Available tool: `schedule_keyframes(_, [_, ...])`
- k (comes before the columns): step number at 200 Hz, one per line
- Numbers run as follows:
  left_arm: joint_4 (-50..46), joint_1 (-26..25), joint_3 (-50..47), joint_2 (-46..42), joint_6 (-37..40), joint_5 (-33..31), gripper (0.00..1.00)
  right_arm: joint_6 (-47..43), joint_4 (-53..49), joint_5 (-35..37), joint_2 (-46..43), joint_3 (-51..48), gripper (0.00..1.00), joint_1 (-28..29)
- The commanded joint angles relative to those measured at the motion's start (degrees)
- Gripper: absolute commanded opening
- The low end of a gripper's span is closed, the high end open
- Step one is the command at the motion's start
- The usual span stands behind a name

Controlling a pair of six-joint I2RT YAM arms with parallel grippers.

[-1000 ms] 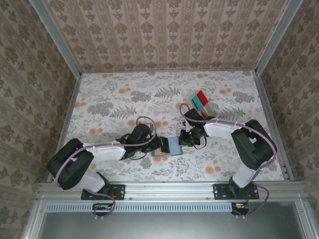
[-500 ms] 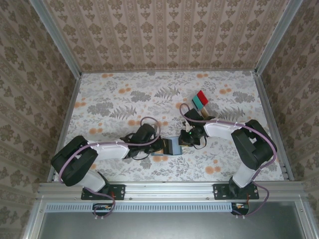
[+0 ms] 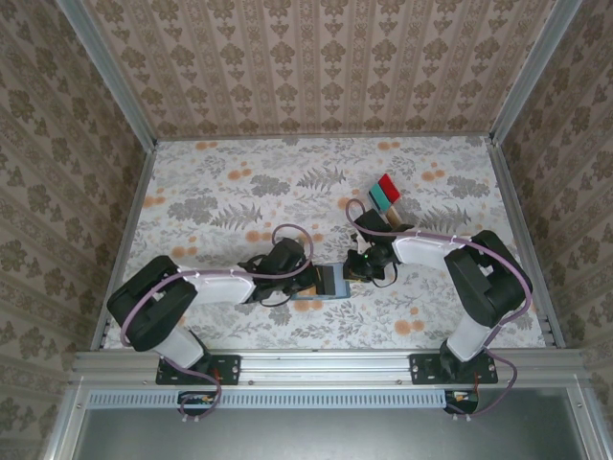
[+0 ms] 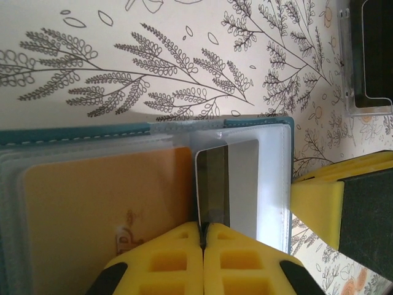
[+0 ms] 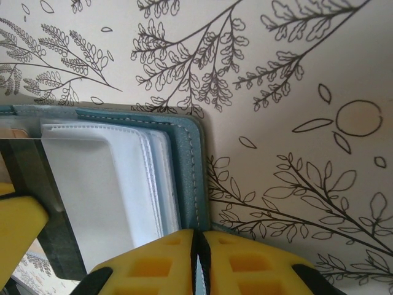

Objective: Put the credit cards into the card holder
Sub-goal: Insert the credit card into the card slot.

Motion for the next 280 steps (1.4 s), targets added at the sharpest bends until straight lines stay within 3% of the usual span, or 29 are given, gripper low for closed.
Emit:
schedule_keyframes(1, [-0.9,-1.2,1.2,1.7,-1.3,-1.7,0.10,0.9,1.7,1.8,4.2,-2.6,0.15,1.1])
schedule_keyframes(13, [-0.6,-1.7,1.2,1.6,-2.1,-2.6,0.10,1.0,1.8,1.8,4.1,-2.6,0.15,1.1])
schedule_keyframes(78, [-1.8,-2.8,2.9,1.8,-0.6,-2.9,0.32,1.1,1.8,1.9,4.1,-2.8,0.15,1.3])
schedule_keyframes(194, [-13.7,-3.7,13.3,8.4,6.3,-1.6,0.37,1.1,1.7,2.2,3.6,-2.2,0.14,1.4])
schedule_keyframes(243, [-14.6,-3.8,11.5,4.2,6.0,-4.0,0.50,1.4,1.9,3.0,2.9,-2.6,0.15,1.4])
schedule_keyframes(280, [-17.5,-3.7,13.9,7.0,6.9,-3.7,0.45,1.3,2.0,3.0,3.0,-2.5,0.15,1.4])
